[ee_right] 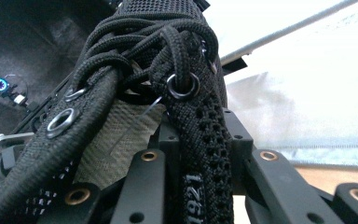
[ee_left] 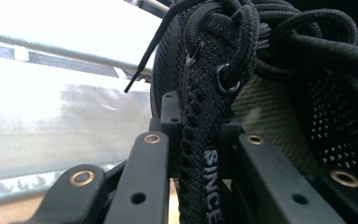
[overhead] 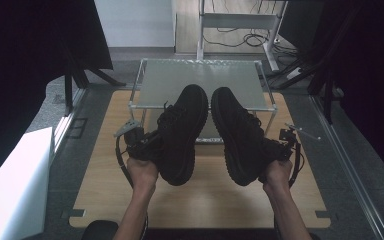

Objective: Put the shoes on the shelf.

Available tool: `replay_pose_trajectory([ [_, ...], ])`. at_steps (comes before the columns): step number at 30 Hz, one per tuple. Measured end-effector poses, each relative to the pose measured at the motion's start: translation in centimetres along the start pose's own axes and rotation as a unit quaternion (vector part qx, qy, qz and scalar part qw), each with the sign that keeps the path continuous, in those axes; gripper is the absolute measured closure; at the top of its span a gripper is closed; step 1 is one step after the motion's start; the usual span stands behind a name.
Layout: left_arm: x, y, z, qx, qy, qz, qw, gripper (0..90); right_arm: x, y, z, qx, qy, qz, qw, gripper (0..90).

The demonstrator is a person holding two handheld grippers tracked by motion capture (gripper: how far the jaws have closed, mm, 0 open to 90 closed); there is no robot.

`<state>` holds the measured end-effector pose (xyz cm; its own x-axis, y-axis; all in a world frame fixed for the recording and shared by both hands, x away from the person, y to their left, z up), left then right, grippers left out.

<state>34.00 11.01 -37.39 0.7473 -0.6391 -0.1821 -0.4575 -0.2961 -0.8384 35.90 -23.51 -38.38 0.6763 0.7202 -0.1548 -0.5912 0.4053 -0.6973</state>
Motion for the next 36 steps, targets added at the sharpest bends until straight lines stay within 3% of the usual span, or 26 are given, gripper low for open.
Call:
replay_pose_trajectory([
  [9,1.7,-1.8,0.8,-0.029,-0.025,-0.01,0.9992,79.1,1.8,-1.9,0.3,0.001,0.021,-0.017,0.9996,75.3],
  [24,4.5,-5.1,0.7,-0.029,-0.073,-0.017,0.9967,78.6,5.1,-4.7,0.9,-0.002,0.057,-0.02,0.9982,75.3],
  [36,7.0,-7.1,1.4,-0.038,-0.111,-0.012,0.9931,78.3,7.7,-6.9,1.0,-0.012,0.109,-0.023,0.9937,75.4],
])
Point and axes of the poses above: each handheld gripper's, and its own axes: x roughly forward along the jaws, y roughly out of its underside, z roughly to its left, the point moved 3 cm from there along x, roughly forward along the jaws, and after that the axes turned 1 degree about -z, right-handed, at the moved point
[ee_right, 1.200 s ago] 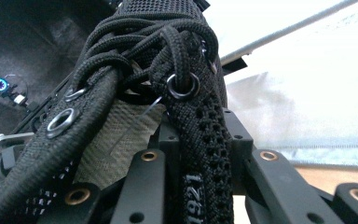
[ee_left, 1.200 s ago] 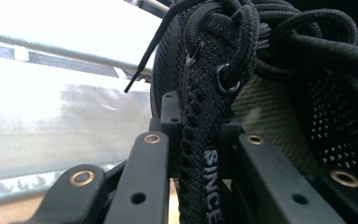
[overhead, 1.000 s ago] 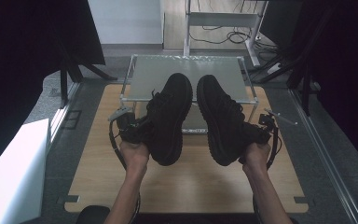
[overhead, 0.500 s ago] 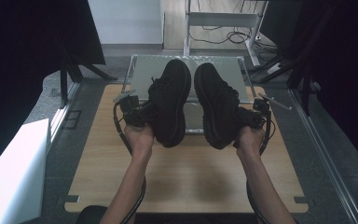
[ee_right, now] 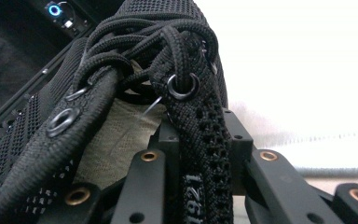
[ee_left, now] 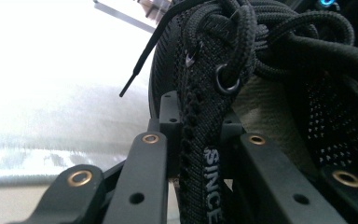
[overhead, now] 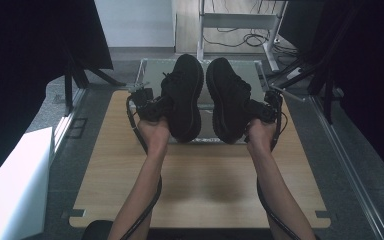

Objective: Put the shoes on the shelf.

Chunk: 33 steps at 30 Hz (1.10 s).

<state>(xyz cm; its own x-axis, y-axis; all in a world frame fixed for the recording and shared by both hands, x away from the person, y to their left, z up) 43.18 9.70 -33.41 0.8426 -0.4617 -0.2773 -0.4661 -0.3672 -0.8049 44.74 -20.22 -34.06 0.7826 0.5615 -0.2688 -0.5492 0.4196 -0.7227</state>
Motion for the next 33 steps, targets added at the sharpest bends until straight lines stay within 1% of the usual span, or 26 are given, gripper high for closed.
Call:
replay_pose_trajectory([
  [2,0.5,-0.3,0.0,-0.002,-0.007,0.001,1.0,78.3,0.4,-0.3,0.1,-0.007,0.011,0.0,0.9999,75.3],
  [3,0.7,-0.5,0.0,-0.001,-0.012,0.0,0.9999,78.3,0.6,-0.5,0.3,-0.006,0.016,-0.002,0.9998,75.3],
  [8,1.7,-1.3,-0.2,0.012,-0.032,0.008,0.9994,78.3,1.5,-1.2,0.4,-0.021,0.042,-0.006,0.9989,75.4],
  [12,2.5,-1.9,-0.3,0.017,-0.044,0.014,0.9988,78.3,2.2,-1.9,0.4,-0.036,0.063,-0.009,0.9973,75.4],
  [15,3.0,-2.1,-0.5,0.025,-0.053,0.021,0.9981,78.2,2.7,-2.2,0.5,-0.047,0.074,-0.008,0.9961,75.3],
  [19,3.9,-2.2,-0.8,0.041,-0.074,0.028,0.9961,78.0,3.5,-2.4,0.8,-0.062,0.094,-0.006,0.9936,75.3],
  [21,4.1,-2.3,-0.9,0.045,-0.078,0.028,0.9955,78.0,3.9,-2.5,1.0,-0.069,0.102,-0.004,0.9924,75.3],
  [23,4.3,-2.5,-1.2,0.058,-0.094,0.027,0.9935,77.8,4.2,-2.6,1.3,-0.081,0.111,-0.003,0.9904,75.2],
  [25,4.6,-2.6,-1.2,0.058,-0.1,0.032,0.9928,77.2,4.5,-2.7,1.7,-0.09,0.122,0.004,0.9885,74.9],
  [26,4.7,-2.7,-1.2,0.055,-0.101,0.035,0.9928,76.9,4.6,-2.8,1.8,-0.093,0.126,0.004,0.9876,74.8],
  [27,4.8,-2.7,-1.2,0.052,-0.101,0.036,0.9929,76.5,4.8,-2.8,2.0,-0.105,0.133,0.005,0.9856,74.4],
  [28,4.9,-2.8,-1.3,0.051,-0.102,0.038,0.9927,76.1,4.9,-2.8,2.1,-0.107,0.135,0.005,0.9851,74.1],
  [30,5.1,-2.8,-1.4,0.051,-0.105,0.041,0.9923,75.1,5.1,-2.8,2.3,-0.118,0.144,0.006,0.9825,73.1],
  [33,5.4,-2.9,-1.6,0.052,-0.106,0.041,0.9922,73.1,5.4,-2.8,2.5,-0.117,0.147,0.005,0.9821,70.4],
])
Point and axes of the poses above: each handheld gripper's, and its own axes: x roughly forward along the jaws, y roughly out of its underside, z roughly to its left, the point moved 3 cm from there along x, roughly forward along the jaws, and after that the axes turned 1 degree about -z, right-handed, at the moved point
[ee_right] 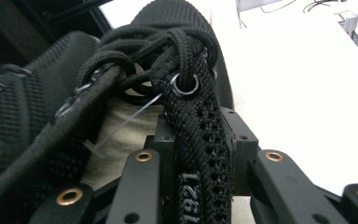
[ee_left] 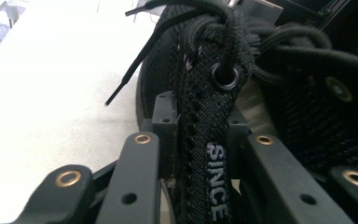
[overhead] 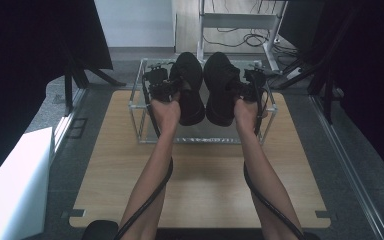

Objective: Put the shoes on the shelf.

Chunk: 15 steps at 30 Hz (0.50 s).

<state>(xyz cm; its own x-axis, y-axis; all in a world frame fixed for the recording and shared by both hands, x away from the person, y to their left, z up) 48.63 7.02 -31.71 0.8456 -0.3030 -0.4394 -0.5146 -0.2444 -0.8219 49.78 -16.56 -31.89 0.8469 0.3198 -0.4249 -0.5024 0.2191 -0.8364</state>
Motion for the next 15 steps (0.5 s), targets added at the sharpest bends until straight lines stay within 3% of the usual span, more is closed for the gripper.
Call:
replay_pose_trajectory([
  [9,0.9,-0.5,-1.0,0.024,0.014,0.023,0.9994,64.5,0.7,-0.2,0.3,0.011,-0.022,0.012,0.9996,54.7],
  [15,1.2,-0.5,-0.2,-0.002,0.068,0.033,0.9971,51.0,0.7,-0.2,0.0,0.011,-0.063,-0.002,0.998,42.3],
])
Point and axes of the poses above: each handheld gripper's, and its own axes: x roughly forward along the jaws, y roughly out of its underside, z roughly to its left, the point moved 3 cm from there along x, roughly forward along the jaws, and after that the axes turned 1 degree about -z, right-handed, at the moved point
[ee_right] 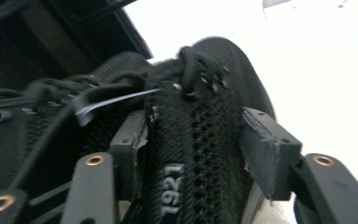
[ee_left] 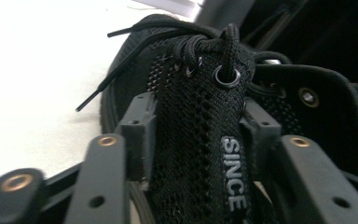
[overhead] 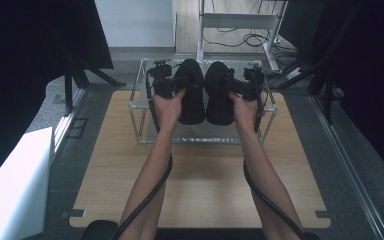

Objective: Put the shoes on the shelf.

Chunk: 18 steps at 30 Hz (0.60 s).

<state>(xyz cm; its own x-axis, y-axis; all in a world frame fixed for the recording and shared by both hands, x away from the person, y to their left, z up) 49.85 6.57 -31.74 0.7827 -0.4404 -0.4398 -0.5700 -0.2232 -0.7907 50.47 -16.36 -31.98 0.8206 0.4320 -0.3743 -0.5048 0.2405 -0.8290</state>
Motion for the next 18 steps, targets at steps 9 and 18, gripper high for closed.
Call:
replay_pose_trajectory([
  [9,-2.3,-0.5,0.3,-0.003,0.076,-0.03,0.9967,45.3,-1.9,-1.1,0.2,-0.016,-0.071,-0.026,0.997,43.1],
  [18,-5.9,0.4,1.0,0.021,0.141,-0.041,0.989,46.4,-4.8,-0.4,-1.9,0.015,-0.178,-0.031,0.9834,39.4],
])
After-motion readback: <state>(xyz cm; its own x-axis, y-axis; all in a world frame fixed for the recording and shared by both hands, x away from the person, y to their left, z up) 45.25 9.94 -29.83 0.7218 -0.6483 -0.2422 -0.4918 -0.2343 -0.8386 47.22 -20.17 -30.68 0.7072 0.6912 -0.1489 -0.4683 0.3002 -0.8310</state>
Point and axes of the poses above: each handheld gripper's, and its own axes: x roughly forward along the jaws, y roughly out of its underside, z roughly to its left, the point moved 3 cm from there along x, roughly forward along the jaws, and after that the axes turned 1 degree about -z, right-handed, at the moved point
